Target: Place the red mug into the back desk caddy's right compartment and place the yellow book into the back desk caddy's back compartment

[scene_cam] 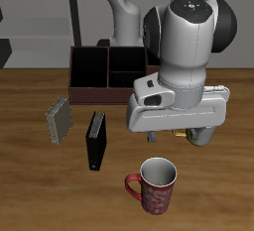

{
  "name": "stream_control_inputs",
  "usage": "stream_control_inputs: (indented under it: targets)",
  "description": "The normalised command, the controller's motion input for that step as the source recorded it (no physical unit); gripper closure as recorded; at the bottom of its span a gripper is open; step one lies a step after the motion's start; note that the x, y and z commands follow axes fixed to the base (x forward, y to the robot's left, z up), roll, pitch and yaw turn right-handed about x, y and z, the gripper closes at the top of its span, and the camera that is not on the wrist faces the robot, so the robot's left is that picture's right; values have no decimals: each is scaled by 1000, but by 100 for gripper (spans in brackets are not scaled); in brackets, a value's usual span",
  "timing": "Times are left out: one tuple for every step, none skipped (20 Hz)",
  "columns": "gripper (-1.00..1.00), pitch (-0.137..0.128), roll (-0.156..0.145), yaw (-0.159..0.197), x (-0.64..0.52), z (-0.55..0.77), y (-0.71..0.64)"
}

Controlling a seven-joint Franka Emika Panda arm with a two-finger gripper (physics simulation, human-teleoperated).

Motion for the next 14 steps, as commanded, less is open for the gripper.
stream_control_inputs:
  targets:
    - [-100, -10, -24, -11, -26, -139, 148]
    - [-100, -49, 20, 0, -174, -104, 185]
    - [-100, -128, -47, -66, -161, -424, 571]
    - [-100, 0, 0, 0, -55, 7, -26]
    - [-100, -11, -29, -35, -30, -607, 618]
    - [-100, 24, -25, -28, -97, -172, 27]
    - [-100, 18, 34, 17, -76, -201, 286]
    - [-100, -37, -40, -33, -12, -144, 135]
    - [-100, 41, 87, 15, -23, -231, 214]
    - [-100, 9, -50, -10, 69, -188, 74]
    - [-100, 6, 5, 20, -9, -299, 139]
    - [-100, -55, -7, -10, 34, -197, -18]
    - [-100, 83, -48, -34, 151, -405, -5]
    - [-100, 0, 0, 0, -45, 5, -36]
